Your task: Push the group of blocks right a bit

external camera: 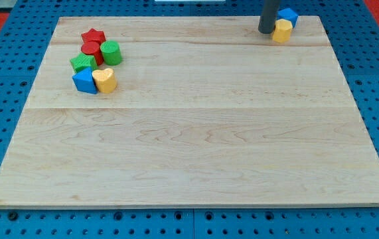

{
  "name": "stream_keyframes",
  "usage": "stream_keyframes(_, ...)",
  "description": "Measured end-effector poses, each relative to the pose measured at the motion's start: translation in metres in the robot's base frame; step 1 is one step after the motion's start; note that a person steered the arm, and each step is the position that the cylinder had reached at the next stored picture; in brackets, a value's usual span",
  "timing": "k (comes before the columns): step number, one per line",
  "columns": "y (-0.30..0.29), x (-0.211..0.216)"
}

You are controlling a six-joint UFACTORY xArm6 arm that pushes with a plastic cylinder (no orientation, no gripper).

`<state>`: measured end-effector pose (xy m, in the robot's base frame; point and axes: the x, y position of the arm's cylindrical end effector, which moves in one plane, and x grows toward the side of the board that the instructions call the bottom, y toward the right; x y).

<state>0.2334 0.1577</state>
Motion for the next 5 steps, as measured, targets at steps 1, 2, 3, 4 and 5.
stream_keyframes(1, 0.010, 0.008)
stream_keyframes(2, 0.011, 0.059)
stream_keyframes(3, -0.021, 0.135)
stream_keyframes(4, -0.099, 0.202)
stream_keyframes(5, -0.208, 0.239)
